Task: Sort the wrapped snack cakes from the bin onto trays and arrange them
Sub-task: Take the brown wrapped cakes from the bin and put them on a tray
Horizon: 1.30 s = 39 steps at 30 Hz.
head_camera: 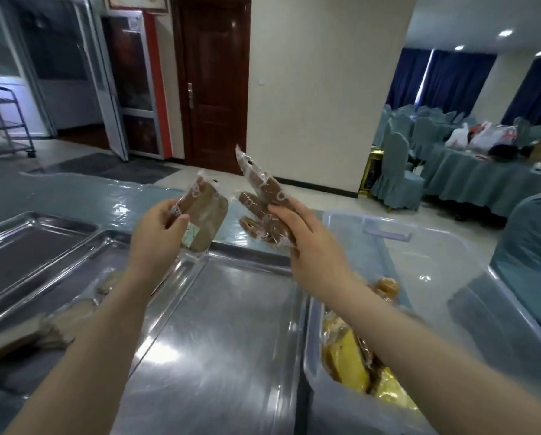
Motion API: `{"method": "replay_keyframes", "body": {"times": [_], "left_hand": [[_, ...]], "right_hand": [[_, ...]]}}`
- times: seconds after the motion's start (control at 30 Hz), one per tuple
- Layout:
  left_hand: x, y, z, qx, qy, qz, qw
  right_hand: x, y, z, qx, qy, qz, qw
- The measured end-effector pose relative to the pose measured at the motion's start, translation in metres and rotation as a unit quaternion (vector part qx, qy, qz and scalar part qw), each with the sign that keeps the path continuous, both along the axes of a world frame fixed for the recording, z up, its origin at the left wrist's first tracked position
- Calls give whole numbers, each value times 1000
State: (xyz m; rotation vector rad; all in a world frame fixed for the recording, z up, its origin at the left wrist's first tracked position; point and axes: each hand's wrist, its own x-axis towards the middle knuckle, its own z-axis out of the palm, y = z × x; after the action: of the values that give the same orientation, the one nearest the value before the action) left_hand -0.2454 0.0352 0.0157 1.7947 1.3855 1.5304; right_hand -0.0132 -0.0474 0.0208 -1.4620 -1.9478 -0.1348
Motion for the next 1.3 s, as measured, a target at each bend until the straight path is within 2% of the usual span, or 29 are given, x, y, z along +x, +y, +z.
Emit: {"method": "replay_keyframes", "body": {"times": [0.13,0.3,0.43,0.6,0.7,0.77,0.83,0.87,0.93,0.97,1.03,1.13,1.2,1.3], "left_hand": [[-80,22,-21,-44,43,45,997],[-185,48,-44,-90,86,61,990],[-257,68,-73,-145,75,62,985],[-313,90,-118,-176,113,82,974],[-328,96,-155,-180,158,94,966],[-335,99,-181,-197,195,56,959],[-342,101,-208,-232,274,-5,933],[-346,100,-221,-260,332,-31,906],[-353,96,-245,-325,412,-72,848],[-356,94,-255,-348,423,-88,832],[-361,92,-269,-349,426,-108,828],[-364,99,-270,-332,407,-121,842],[-362,109,-265,-334,373,-128,856],[-362,121,-250,-344,256,-134,894]], "right_hand": [[-64,34,-7,-15,-10,24,1000],[-150,82,-30,-45,24,38,998],[-220,109,-76,-100,62,24,993],[-295,125,-137,-182,135,22,974],[-327,134,-162,-189,96,-3,977],[-343,140,-176,-198,58,-6,978],[-357,144,-187,-248,49,-8,968],[-361,146,-193,-277,38,-13,960],[-363,149,-207,-336,-30,-9,942],[-361,151,-214,-359,-74,5,930],[-355,155,-226,-397,-129,43,908],[-352,162,-236,-419,-143,56,895],[-359,171,-236,-411,-150,33,898],[-371,187,-232,-369,-137,-70,917]]}}
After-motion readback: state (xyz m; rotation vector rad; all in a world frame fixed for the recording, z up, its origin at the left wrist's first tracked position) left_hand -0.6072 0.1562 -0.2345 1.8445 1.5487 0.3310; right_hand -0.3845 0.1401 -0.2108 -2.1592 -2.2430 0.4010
